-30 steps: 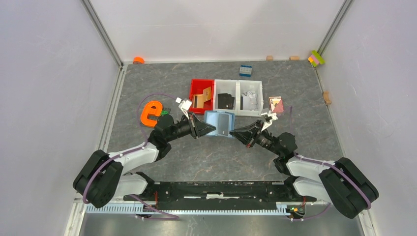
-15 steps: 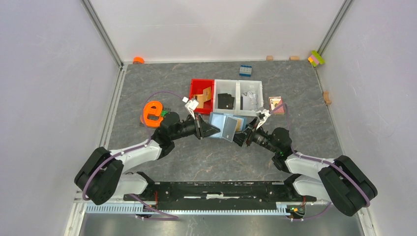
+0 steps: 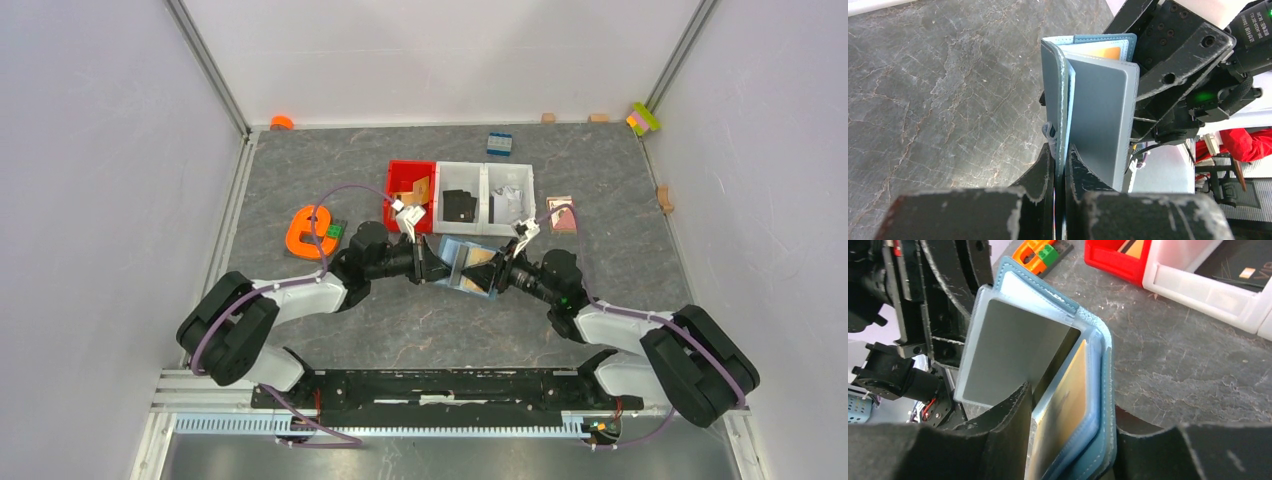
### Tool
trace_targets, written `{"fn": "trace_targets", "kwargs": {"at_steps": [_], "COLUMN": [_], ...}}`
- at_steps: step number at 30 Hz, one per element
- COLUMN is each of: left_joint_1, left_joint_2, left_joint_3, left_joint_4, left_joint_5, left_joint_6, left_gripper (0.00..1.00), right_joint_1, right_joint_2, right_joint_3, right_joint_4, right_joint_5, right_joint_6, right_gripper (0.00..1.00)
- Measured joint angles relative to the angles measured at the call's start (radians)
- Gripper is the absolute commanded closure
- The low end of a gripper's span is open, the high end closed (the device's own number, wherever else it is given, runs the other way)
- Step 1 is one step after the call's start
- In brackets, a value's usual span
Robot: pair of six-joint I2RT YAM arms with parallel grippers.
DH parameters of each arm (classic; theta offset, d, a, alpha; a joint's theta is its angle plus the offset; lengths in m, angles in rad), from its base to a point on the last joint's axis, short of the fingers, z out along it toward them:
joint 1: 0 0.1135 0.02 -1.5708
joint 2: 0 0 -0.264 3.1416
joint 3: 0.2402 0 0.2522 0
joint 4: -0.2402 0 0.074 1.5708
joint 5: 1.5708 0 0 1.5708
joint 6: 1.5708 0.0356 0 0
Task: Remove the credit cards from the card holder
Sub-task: Remove the credit card from the card holder.
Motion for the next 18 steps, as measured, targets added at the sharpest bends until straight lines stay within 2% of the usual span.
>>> {"fn": "trace_targets", "kwargs": {"at_steps": [3, 6, 8, 15, 18], "left_joint_1": [0.0, -0.002, -0.002, -0.002, -0.002], "left_joint_2": [0.001, -0.004, -0.019, -0.07, -0.052], "left_joint_3": [0.0, 0.0, -0.001, -0.003, -0.002], "left_joint_4": [-0.01, -0.014, -0.023, -0.024, -0.031], "left_joint_5": [-0.001, -0.003, -0.011, -0.035, -0.034], "left_joint_6": [0.003, 0.008, 0.01, 0.021, 0.027], "left_gripper": [0.6, 0.44, 0.36, 0.18, 0.16], "right_joint_1": [0.0, 0.0, 0.0, 0.0, 0.0], "right_joint_2": [0.0, 0.0, 0.001, 0.021, 0.036], "right_joint_3": [0.021, 0.042, 0.053, 0.061, 0.063], "right_joint_4": [-0.074, -0.14, -0.177, -0.237, -0.244], "right_joint_5": [0.027, 0.066, 0.084, 0.101, 0.1], "right_joint_6": [-0.024, -0.038, -0.048, -0.062, -0.063], "right_gripper": [0.69, 0.76, 0.76, 0.78, 0.82]}}
